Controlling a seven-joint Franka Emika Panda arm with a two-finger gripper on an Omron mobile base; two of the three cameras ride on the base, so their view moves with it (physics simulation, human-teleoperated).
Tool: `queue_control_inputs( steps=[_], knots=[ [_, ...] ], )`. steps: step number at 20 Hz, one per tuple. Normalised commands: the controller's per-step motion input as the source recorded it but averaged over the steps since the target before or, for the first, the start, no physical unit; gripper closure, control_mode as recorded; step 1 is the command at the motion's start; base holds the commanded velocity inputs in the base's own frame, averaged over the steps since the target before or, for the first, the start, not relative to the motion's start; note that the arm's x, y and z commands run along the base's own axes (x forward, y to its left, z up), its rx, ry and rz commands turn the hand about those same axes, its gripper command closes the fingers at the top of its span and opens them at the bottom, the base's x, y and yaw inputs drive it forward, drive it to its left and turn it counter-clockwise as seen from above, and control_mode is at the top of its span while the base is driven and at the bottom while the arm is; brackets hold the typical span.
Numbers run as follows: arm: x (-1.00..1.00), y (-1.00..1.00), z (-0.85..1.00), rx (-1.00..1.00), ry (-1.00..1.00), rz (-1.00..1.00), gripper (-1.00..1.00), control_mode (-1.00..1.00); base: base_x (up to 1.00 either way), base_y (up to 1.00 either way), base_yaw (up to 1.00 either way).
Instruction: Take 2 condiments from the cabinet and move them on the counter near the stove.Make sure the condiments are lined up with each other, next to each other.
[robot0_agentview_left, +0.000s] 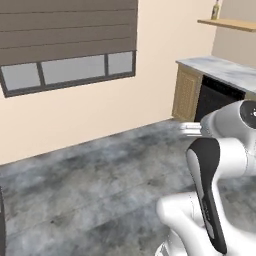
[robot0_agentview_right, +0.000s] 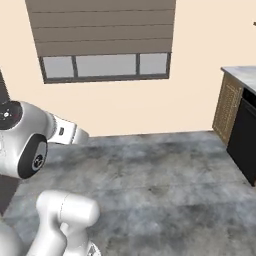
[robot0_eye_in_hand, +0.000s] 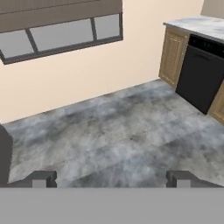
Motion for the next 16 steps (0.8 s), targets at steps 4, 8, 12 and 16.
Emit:
queue_control_inputs(
  steps=[4,8,12,16],
  knots=[
    [0.00,0.00,0.00,0.00,0.00,0.00,-1.00,1.00,0.38,-0.37,-0.20],
    [0.00,0.00,0.00,0.00,0.00,0.00,-1.00,1.00,0.74,-0.26,-0.18],
    [0.00,0.00,0.00,0.00,0.00,0.00,-1.00,1.00,1.00,-0.19,-0.13],
    [0.00,0.00,0.00,0.00,0.00,0.00,-1.00,1.00,1.00,-0.29,-0.11]
  ],
)
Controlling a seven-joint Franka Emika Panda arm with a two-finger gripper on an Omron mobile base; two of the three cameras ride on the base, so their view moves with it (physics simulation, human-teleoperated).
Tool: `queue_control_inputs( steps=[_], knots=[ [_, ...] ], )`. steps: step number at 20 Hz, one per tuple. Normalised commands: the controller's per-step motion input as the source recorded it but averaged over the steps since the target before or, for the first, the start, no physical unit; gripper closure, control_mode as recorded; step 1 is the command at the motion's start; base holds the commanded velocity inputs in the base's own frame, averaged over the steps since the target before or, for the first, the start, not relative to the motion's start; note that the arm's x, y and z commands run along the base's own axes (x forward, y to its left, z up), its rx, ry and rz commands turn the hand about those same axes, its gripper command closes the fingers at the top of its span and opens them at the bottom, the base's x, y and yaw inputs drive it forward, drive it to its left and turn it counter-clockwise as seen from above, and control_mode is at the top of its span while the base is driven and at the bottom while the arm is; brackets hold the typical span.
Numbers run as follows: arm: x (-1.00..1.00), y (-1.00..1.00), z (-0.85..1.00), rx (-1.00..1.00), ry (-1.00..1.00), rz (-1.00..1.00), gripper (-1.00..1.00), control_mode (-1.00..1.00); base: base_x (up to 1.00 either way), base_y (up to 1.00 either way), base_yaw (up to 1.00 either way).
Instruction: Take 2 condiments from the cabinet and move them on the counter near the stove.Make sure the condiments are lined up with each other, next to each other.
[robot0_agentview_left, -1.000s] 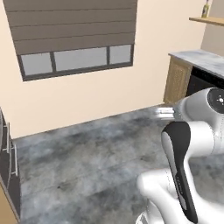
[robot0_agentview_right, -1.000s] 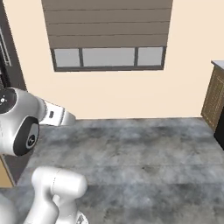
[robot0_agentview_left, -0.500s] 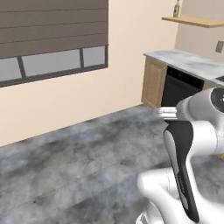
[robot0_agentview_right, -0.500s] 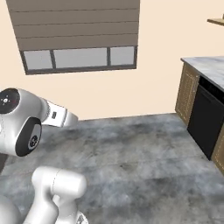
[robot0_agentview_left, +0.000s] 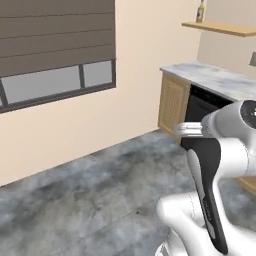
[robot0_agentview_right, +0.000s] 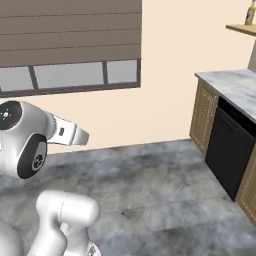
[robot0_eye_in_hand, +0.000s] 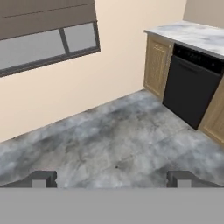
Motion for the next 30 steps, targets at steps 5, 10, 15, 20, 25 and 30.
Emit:
queue_control_inputs(
  steps=[5,10,15,20,25,30],
  knots=[
    [0.00,0.00,0.00,0.00,0.00,0.00,-1.00,1.00,1.00,-0.54,-0.11],
    [0.00,0.00,0.00,0.00,0.00,0.00,-1.00,1.00,1.00,-0.64,-0.14],
    [0.00,0.00,0.00,0.00,0.00,0.00,-1.00,1.00,0.77,-0.40,-0.34],
    [0.00,0.00,0.00,0.00,0.00,0.00,-1.00,1.00,0.35,0.11,-0.55],
    [0.00,0.00,0.00,0.00,0.00,0.00,-1.00,1.00,0.04,0.79,-0.41],
    [0.00,0.00,0.00,0.00,0.00,0.00,-1.00,1.00,0.32,0.89,-0.27]
  ],
)
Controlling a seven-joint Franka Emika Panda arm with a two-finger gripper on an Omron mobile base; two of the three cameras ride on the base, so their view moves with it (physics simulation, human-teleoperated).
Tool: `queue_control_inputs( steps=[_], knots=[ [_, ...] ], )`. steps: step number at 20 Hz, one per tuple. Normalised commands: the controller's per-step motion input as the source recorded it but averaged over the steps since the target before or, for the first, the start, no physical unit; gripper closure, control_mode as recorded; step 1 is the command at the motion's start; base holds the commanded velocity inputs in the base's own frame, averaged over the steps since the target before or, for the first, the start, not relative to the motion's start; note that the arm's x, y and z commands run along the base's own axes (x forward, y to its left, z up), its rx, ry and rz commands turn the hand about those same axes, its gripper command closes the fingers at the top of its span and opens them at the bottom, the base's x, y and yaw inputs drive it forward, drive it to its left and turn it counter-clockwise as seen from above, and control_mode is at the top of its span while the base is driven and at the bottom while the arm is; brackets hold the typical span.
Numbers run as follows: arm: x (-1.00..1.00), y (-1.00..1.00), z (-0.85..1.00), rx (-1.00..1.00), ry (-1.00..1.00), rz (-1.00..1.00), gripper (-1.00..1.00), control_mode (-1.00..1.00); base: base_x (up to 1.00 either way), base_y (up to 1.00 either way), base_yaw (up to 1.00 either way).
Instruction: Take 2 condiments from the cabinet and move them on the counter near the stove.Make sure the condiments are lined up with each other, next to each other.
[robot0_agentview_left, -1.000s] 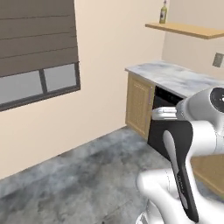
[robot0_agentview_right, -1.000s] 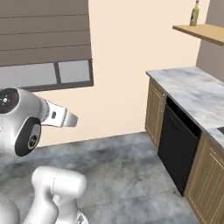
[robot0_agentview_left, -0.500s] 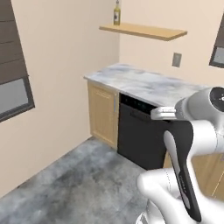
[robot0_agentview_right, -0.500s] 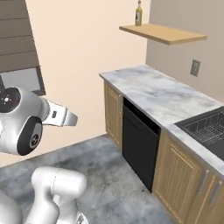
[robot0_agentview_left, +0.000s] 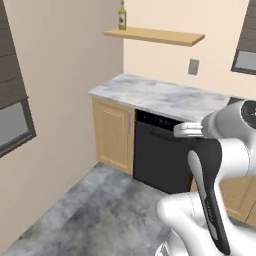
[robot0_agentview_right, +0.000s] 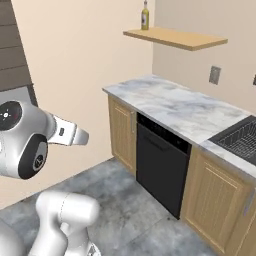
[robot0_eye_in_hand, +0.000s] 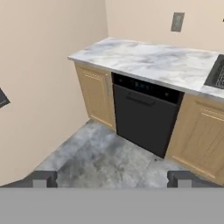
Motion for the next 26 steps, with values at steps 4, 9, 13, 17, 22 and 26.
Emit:
queue_control_inputs(
  steps=[4,9,13,17,22,26],
  knots=[
    [0.00,0.00,0.00,0.00,0.00,0.00,-1.00,1.00,0.46,0.55,-0.21],
    [0.00,0.00,0.00,0.00,0.00,0.00,-1.00,1.00,0.41,0.28,-0.19],
    [0.00,0.00,0.00,0.00,0.00,0.00,-1.00,1.00,0.46,0.32,-0.19],
    [0.00,0.00,0.00,0.00,0.00,0.00,-1.00,1.00,0.51,0.29,-0.19],
    [0.00,0.00,0.00,0.00,0.00,0.00,-1.00,1.00,0.55,0.26,-0.19],
    [0.00,0.00,0.00,0.00,0.00,0.00,-1.00,1.00,0.65,0.18,-0.20]
  ],
)
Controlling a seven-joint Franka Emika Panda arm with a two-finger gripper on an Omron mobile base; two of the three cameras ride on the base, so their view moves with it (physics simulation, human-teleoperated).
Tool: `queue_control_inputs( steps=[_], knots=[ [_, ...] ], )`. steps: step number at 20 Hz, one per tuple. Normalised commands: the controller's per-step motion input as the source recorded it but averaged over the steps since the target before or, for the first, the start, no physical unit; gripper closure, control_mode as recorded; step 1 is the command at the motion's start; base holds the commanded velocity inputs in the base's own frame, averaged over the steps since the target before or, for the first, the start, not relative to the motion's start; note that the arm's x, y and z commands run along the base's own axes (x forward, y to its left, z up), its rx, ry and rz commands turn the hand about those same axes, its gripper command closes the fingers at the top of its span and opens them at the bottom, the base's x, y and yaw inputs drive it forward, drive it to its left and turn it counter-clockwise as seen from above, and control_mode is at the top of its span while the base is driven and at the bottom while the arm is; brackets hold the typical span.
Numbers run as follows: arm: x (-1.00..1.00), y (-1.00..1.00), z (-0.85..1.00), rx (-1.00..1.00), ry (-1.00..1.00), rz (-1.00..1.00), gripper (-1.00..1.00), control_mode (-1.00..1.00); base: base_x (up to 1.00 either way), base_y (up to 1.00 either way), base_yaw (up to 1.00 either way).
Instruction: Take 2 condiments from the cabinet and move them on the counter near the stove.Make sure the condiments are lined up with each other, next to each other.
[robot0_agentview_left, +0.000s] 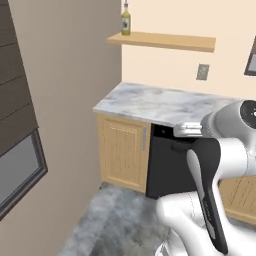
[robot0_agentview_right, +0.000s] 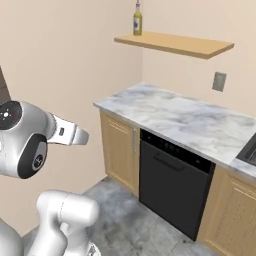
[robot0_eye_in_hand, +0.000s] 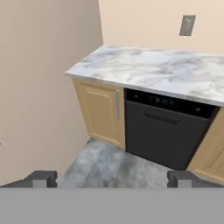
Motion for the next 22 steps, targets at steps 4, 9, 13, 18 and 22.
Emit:
queue_control_inputs(
  steps=[4,9,13,18,22],
  knots=[
    [0.00,0.00,0.00,0.00,0.00,0.00,-1.00,1.00,0.74,0.11,-0.22],
    [0.00,0.00,0.00,0.00,0.00,0.00,-1.00,1.00,0.73,0.20,-0.22],
    [0.00,0.00,0.00,0.00,0.00,0.00,-1.00,1.00,0.68,0.37,-0.21],
    [0.00,0.00,0.00,0.00,0.00,0.00,-1.00,1.00,0.55,0.38,-0.21],
    [0.00,0.00,0.00,0.00,0.00,0.00,-1.00,1.00,0.46,0.29,-0.22]
  ],
)
